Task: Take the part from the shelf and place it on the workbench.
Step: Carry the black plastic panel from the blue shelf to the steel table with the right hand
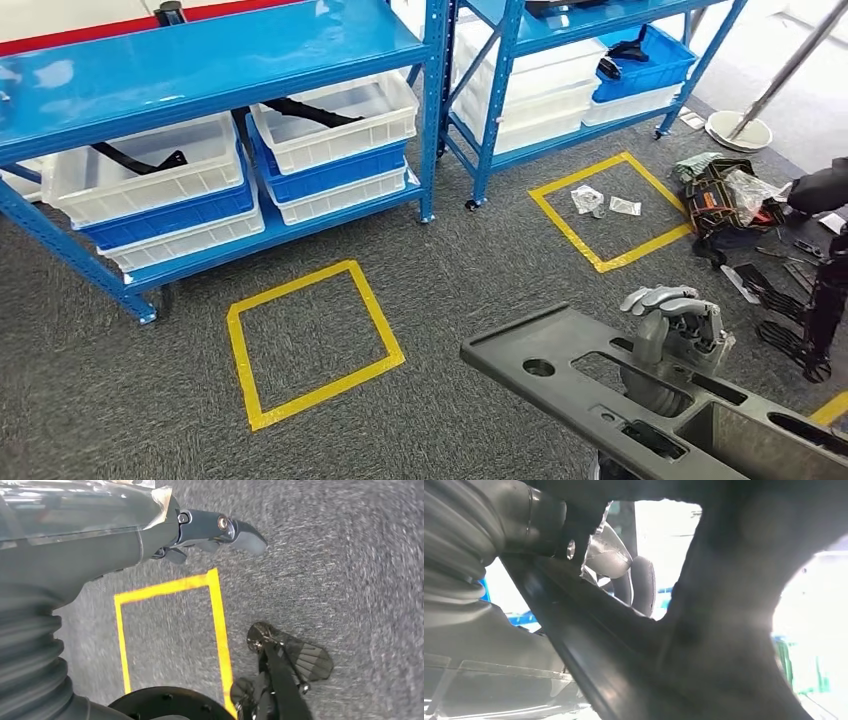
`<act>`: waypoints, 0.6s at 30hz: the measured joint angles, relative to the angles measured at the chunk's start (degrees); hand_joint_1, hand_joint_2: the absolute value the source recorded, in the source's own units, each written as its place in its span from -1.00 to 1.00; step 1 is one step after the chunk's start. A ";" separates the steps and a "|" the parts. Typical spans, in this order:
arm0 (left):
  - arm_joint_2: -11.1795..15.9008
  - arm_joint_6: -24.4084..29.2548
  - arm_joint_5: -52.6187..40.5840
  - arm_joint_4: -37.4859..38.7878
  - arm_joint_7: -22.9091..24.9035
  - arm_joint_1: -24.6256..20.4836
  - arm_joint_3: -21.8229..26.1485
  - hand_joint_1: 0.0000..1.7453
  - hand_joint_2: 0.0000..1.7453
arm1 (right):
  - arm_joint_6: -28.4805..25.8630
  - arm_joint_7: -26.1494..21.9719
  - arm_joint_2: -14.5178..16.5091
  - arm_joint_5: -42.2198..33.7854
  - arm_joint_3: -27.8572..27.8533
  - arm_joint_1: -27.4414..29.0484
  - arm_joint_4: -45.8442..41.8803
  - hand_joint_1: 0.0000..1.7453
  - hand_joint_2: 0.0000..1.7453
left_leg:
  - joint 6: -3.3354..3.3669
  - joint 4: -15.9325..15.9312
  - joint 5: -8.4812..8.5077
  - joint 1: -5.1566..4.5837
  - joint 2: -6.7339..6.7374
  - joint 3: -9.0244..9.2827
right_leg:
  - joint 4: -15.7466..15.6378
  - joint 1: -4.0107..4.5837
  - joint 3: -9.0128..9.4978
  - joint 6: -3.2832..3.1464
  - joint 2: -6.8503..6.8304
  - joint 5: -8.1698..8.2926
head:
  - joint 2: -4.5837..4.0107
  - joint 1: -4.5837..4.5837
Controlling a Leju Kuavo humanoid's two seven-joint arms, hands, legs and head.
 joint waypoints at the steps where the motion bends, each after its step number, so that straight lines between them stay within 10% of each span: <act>1: -0.02 0.00 -0.01 0.00 0.00 0.02 -0.01 -1.00 1.00 | -0.03 0.00 -0.01 0.03 0.00 0.15 -0.01 1.00 1.00 | 0.00 0.01 0.00 0.00 0.84 -0.07 | 2.64 -0.14 -1.17 0.23 -0.24 -0.80 | 0.00 0.02; 3: -0.04 -0.03 -0.03 0.00 0.00 0.02 -0.01 -1.00 1.00 | -0.07 0.00 -0.01 0.10 0.00 0.32 -0.03 1.00 1.00 | -0.11 0.05 -0.04 0.11 2.43 -0.04 | 1.27 -0.56 -0.04 1.35 -0.82 0.18 | 0.00 0.04; 6: -0.07 -0.16 -0.05 -0.02 0.01 -0.02 -0.02 -1.00 1.00 | -0.08 0.00 0.01 0.15 0.01 0.29 -0.16 1.00 1.00 | -0.97 0.28 -0.40 0.04 4.21 0.33 | -10.68 -0.85 6.68 2.59 -4.18 4.02 | 0.00 0.13; 10: -0.03 -0.32 -0.12 -0.05 0.04 -0.10 -0.02 -1.00 1.00 | -0.10 0.00 -0.02 0.20 -0.07 0.39 -0.43 1.00 1.00 | -2.46 0.18 -0.68 -0.14 5.90 0.97 | -13.18 -0.48 7.65 0.90 -3.88 4.81 | 0.00 -0.19; 13: -0.02 -0.44 -0.13 -0.04 0.07 -0.20 -0.02 -1.00 1.00 | -0.13 -0.01 0.06 0.33 -0.19 0.53 -0.79 1.00 1.00 | -3.21 3.98 -3.90 0.34 2.20 -0.36 | -13.38 -1.11 7.69 -0.54 -2.00 5.31 | 0.00 -0.52; 16: -0.01 -0.49 -0.14 -0.04 0.09 -0.04 -0.02 -1.00 1.00 | -0.14 -0.01 0.33 0.43 -0.22 0.62 -0.89 1.00 1.00 | -3.02 15.13 -9.36 0.33 -1.09 -5.40 | -13.32 -0.67 7.38 -1.31 -0.02 5.57 | 0.00 -0.79; 18: -0.01 -0.49 -0.13 -0.04 0.11 0.04 -0.02 -1.00 1.00 | -0.15 -0.01 0.41 0.45 -0.22 0.66 -0.89 1.00 1.00 | -2.72 16.07 -8.36 0.33 -1.33 -5.98 | -13.26 -0.38 7.38 -1.40 1.58 5.63 | 0.00 -0.79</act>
